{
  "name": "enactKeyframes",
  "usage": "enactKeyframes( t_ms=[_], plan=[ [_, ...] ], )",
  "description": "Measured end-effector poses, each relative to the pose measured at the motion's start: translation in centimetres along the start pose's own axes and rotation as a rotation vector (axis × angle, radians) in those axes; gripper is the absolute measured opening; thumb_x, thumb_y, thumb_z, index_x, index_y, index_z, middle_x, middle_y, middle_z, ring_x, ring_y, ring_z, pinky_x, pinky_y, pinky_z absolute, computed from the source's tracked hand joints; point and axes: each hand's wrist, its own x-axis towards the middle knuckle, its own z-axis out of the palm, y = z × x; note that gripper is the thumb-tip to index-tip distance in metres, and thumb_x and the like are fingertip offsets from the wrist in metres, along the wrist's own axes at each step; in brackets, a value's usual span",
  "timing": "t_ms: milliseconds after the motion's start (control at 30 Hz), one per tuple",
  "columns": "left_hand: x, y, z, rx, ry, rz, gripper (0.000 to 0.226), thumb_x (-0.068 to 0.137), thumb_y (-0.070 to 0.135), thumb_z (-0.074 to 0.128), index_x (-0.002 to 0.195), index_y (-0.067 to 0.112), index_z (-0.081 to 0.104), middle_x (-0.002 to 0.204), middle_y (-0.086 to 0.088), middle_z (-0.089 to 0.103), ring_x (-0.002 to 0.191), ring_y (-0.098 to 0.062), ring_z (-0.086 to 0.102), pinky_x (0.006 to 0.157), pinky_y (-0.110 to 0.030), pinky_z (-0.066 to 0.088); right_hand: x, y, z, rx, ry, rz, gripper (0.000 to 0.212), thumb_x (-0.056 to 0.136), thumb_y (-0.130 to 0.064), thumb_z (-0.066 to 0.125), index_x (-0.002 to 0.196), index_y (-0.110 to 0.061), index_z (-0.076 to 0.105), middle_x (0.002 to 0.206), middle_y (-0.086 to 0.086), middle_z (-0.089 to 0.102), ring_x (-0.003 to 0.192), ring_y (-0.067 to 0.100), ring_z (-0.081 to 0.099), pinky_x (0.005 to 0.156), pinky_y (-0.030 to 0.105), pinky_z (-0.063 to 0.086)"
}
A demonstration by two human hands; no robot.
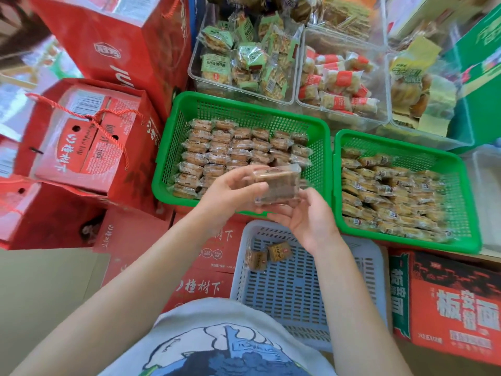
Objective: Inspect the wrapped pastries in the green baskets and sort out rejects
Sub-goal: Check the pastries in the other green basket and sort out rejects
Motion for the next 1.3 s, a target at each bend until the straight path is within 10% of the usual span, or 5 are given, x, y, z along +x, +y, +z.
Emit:
enactKeyframes(
  t_ms=[267, 533, 733, 967, 1300],
  plan=[
    [-2.8, 0.3, 0.3, -0.036, -0.011, -0.038, 0.042, 0.083, 0.031, 0.068, 0.123, 0.018, 0.067, 0.107, -0.009, 0.073, 0.100, -0.025, 0.069, 0.067, -0.029, 0.059, -3.7, -0.1, -0.6, -0.257, -0.050, -0.366, 0.017, 0.089, -0.031, 0.071, 0.103, -0.022, 0.070, 0.102, 0.011, 0.066, 0.097, 0.026, 0.064, 0.088, 0.049, 0.054],
    [-4.9, 1.1, 1.4, -0.108, 0.092, -0.033, 0.021, 0.086, 0.028, 0.067, 0.100, 0.015, 0.076, 0.097, -0.009, 0.074, 0.089, -0.021, 0.067, 0.056, -0.030, 0.057, -5.5, 0.7, -1.4, 0.032, -0.250, -0.289, 0.029, 0.072, -0.034, 0.085, 0.095, -0.019, 0.073, 0.104, 0.011, 0.068, 0.098, 0.026, 0.066, 0.077, 0.042, 0.060],
    [-5.6, 1.3, 2.2, 0.164, 0.332, 0.155, 0.007, 0.091, 0.017, 0.072, 0.093, 0.015, 0.078, 0.084, -0.010, 0.077, 0.072, -0.022, 0.071, 0.062, -0.043, 0.060, -6.9, 0.5, -1.7, -0.049, -0.079, -0.311, 0.018, 0.086, -0.011, 0.068, 0.104, -0.014, 0.069, 0.095, 0.003, 0.074, 0.086, 0.016, 0.070, 0.058, 0.030, 0.059],
    [-5.5, 0.0, 1.7, 0.407, 0.450, 0.221, 0.011, 0.089, 0.026, 0.076, 0.084, 0.017, 0.078, 0.081, -0.001, 0.077, 0.072, -0.028, 0.074, 0.070, -0.045, 0.061, -6.4, 1.4, -1.5, -0.236, 0.205, -0.386, 0.010, 0.089, -0.008, 0.071, 0.086, -0.017, 0.069, 0.084, -0.001, 0.074, 0.087, 0.017, 0.068, 0.077, 0.037, 0.058],
    [-5.6, 0.1, 0.9, 0.228, 0.302, 0.122, 0.015, 0.098, 0.013, 0.062, 0.084, 0.014, 0.066, 0.076, 0.005, 0.069, 0.077, -0.010, 0.066, 0.063, -0.021, 0.054, -6.5, 1.0, -1.6, 0.113, -0.033, -0.169, 0.013, 0.086, -0.001, 0.064, 0.095, -0.010, 0.064, 0.091, 0.009, 0.068, 0.085, 0.022, 0.062, 0.083, 0.037, 0.051]
  ],
)
